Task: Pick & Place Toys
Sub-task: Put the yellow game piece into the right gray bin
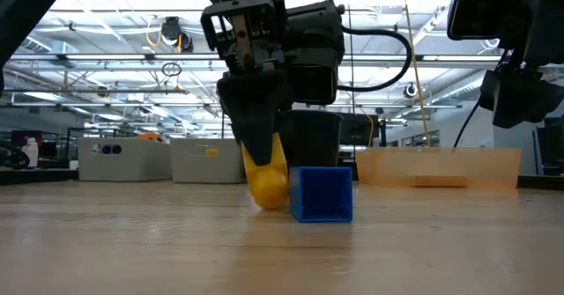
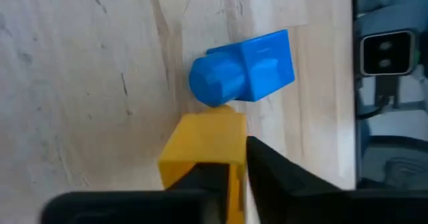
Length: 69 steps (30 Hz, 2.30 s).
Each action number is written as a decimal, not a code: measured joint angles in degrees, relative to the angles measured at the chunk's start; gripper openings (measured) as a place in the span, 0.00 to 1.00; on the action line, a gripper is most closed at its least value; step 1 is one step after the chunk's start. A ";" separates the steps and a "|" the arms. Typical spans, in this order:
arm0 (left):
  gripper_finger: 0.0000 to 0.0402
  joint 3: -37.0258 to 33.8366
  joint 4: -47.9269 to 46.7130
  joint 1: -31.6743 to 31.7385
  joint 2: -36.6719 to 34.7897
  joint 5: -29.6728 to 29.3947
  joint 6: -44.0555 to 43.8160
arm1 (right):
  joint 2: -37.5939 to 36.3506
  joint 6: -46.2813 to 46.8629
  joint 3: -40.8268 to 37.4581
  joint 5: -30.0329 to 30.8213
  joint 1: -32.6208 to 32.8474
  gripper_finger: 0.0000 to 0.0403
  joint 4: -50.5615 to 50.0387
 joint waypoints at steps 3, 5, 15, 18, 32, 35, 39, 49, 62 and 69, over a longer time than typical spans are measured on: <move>0.04 0.00 -0.21 0.93 -0.30 1.64 -1.42 | 0.00 0.01 0.00 -0.02 0.00 0.68 0.01; 0.02 -0.07 -0.43 1.78 -0.89 2.41 -2.76 | 0.00 0.00 0.00 -0.01 0.00 0.68 0.00; 0.02 -0.13 -5.65 5.53 -15.13 0.54 -4.66 | 0.00 -0.50 0.07 0.04 -0.02 0.68 0.18; 0.03 -0.11 -6.00 5.89 -22.57 -3.11 -5.91 | 0.02 -0.75 0.07 1.22 -0.24 0.68 1.97; 0.02 -0.07 -6.01 0.63 -49.18 -31.58 -15.03 | 0.02 -4.28 0.07 5.07 -5.79 0.68 20.36; 0.03 -0.02 -5.68 -2.03 -49.97 -35.53 -15.29 | 0.02 -5.70 0.07 8.52 -7.55 0.68 30.18; 0.01 -0.02 -1.32 -5.24 -48.31 -38.32 -15.14 | 0.02 -7.43 0.08 11.72 -10.72 0.68 45.39; 0.02 -0.02 17.26 -8.64 -39.04 -41.44 -8.82 | 1.21 14.78 0.09 7.26 -17.56 0.68 62.64; 0.03 -0.08 24.11 -7.76 -32.91 -42.46 -6.50 | 2.86 18.51 0.07 7.47 -17.57 0.68 65.35; 0.03 -0.07 23.94 -7.46 -32.95 -42.70 -4.47 | 2.84 18.71 0.07 7.26 -17.75 0.68 66.53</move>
